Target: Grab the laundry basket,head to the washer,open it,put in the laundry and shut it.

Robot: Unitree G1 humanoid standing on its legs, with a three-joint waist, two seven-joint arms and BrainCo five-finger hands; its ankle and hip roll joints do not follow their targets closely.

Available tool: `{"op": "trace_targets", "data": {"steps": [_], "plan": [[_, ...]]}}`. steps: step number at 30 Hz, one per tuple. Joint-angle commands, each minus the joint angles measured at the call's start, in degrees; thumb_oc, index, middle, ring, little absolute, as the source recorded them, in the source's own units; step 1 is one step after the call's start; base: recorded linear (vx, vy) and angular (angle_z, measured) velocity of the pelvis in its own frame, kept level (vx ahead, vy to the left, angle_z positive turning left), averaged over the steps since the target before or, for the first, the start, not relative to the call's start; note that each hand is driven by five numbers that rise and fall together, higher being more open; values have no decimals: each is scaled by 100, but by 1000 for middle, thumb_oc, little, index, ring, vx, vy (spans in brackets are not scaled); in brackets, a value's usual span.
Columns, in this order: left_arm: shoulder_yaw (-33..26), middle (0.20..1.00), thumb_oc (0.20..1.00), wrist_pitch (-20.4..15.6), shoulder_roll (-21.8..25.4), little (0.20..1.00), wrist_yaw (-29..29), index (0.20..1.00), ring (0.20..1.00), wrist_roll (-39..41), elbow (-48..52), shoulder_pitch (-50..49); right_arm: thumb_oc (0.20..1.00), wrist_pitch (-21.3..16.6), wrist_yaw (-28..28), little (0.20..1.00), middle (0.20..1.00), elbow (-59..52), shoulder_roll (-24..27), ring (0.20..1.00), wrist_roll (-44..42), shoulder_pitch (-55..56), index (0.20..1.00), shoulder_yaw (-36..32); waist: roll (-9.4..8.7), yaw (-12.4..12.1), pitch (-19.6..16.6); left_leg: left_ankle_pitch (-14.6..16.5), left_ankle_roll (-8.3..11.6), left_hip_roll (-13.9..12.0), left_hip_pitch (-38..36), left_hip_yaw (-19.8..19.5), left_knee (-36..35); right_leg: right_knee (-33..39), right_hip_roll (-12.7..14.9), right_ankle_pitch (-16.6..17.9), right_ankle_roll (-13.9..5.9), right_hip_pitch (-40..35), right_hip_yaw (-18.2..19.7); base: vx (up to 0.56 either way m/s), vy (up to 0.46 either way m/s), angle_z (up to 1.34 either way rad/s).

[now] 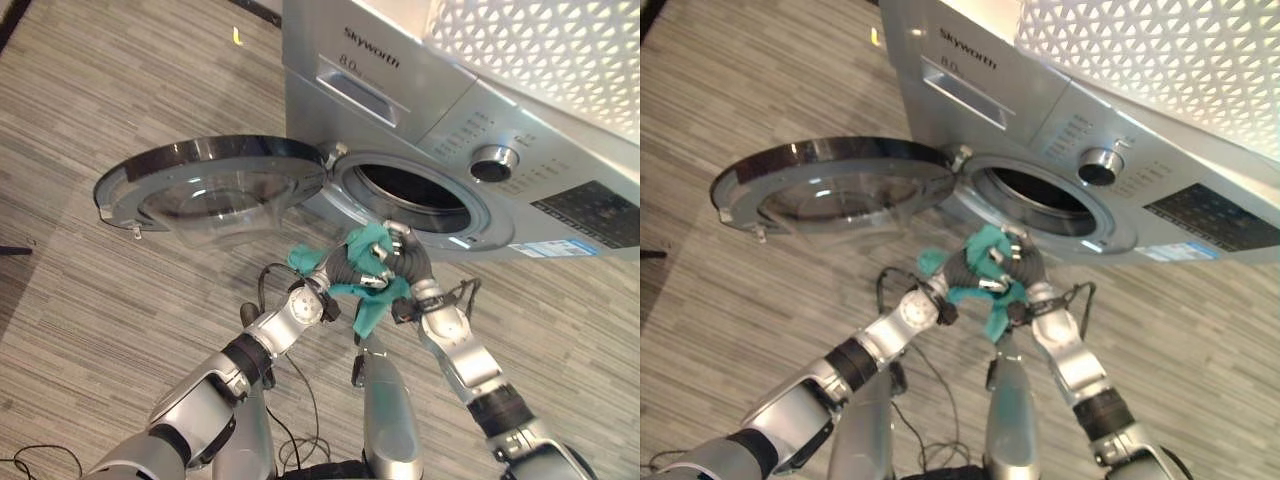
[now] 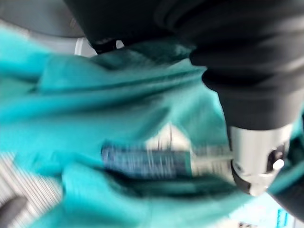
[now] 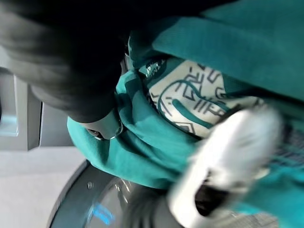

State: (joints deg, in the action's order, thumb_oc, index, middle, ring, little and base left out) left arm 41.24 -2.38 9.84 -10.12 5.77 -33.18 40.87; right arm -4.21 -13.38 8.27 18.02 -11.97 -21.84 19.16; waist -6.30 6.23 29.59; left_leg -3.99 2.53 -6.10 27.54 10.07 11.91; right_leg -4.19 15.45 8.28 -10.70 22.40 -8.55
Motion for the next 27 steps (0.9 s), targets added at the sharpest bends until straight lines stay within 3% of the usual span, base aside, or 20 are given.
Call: {"op": "trace_targets", "data": {"steps": [1, 2, 3, 4, 5, 12, 21, 22, 23, 27], "plan": [[214, 1000, 1000, -334, -447, 1000, 332, 1000, 1000, 376, 260, -82, 200, -665, -116, 200, 200, -557, -129, 200, -226, -91, 200, -234, -1, -110, -210, 1031, 42, -100, 289, -244, 1002, -30, 358, -32, -60, 245, -212, 0, 0, 0], [222, 959, 959, -335, -457, 959, 360, 959, 959, 444, 292, -78, 200, -667, -123, 200, 200, -564, -140, 200, -245, -116, 200, -244, 11, -108, -201, 1035, 43, -101, 343, -244, 1025, -33, 366, -28, -62, 279, -219, 0, 0, 0], [249, 796, 796, -313, -490, 796, 353, 796, 796, 467, 250, -59, 200, -679, -118, 200, 200, -583, -161, 200, -302, -158, 200, -247, 19, -111, -201, 1034, 44, -85, 384, -241, 1032, -32, 369, -24, -61, 314, -221, 0, 0, 0], [264, 385, 385, -325, -523, 385, 309, 385, 385, 468, 189, -36, 200, -700, -118, 200, 200, -598, -181, 200, -358, -169, 200, -261, 26, -105, -196, 1033, 44, -85, 421, -247, 1031, -37, 362, -24, -59, 348, -221, 0, 0, 0], [287, 200, 200, -310, -633, 200, 236, 200, 200, 479, 35, 16, 200, -733, -130, 200, 200, -596, -198, 200, -423, -181, 200, -234, 28, -94, -191, 1028, 48, -83, 472, -254, 1036, -52, 364, -29, -52, 408, -226, 0, 0, 0], [203, 200, 200, -312, -972, 200, -40, 200, 200, 812, -360, 375, 200, -750, -210, 200, 200, -676, -152, 200, -498, -155, 200, -161, -19, 23, -193, 1008, 72, -130, 619, -284, 1011, -78, 312, -27, -31, 603, -216, 8, -29, 0], [-86, 200, 200, -409, -775, 200, -488, 200, 200, 490, -278, 731, 200, -969, -527, 200, 200, -405, -76, 200, -703, -124, 200, -509, -60, 145, -175, 1022, 125, -284, 772, -300, 1028, -111, 165, -39, -12, 866, -201, 17, -39, -2], [-162, 200, 200, -419, -761, 200, -580, 200, 200, 538, -315, 749, 633, -982, -613, 633, 633, -343, -90, 633, -717, -140, 633, -556, -71, 159, -170, 1022, 134, -302, 783, -296, 1018, -114, 141, -41, -8, 910, -189, 18, -54, -4], [-228, 200, 200, -417, -762, 200, -615, 200, 200, 603, -361, 744, 1000, -972, -682, 1000, 1000, -288, -97, 1000, -677, -138, 1000, -603, -89, 176, -165, 1020, 138, -326, 808, -295, 1022, -119, 119, -42, -6, 944, -189, 16, -46, -7], [-475, 200, 200, -494, -748, 200, -781, 200, 200, 894, -431, 717, 1000, -831, -897, 1000, 1000, -28, -50, 1000, -234, -26, 1000, -658, -153, 262, -185, 1005, 180, -412, 848, -246, 995, -113, 39, -38, 5, 1068, -167, 32, -47, -8]]}}
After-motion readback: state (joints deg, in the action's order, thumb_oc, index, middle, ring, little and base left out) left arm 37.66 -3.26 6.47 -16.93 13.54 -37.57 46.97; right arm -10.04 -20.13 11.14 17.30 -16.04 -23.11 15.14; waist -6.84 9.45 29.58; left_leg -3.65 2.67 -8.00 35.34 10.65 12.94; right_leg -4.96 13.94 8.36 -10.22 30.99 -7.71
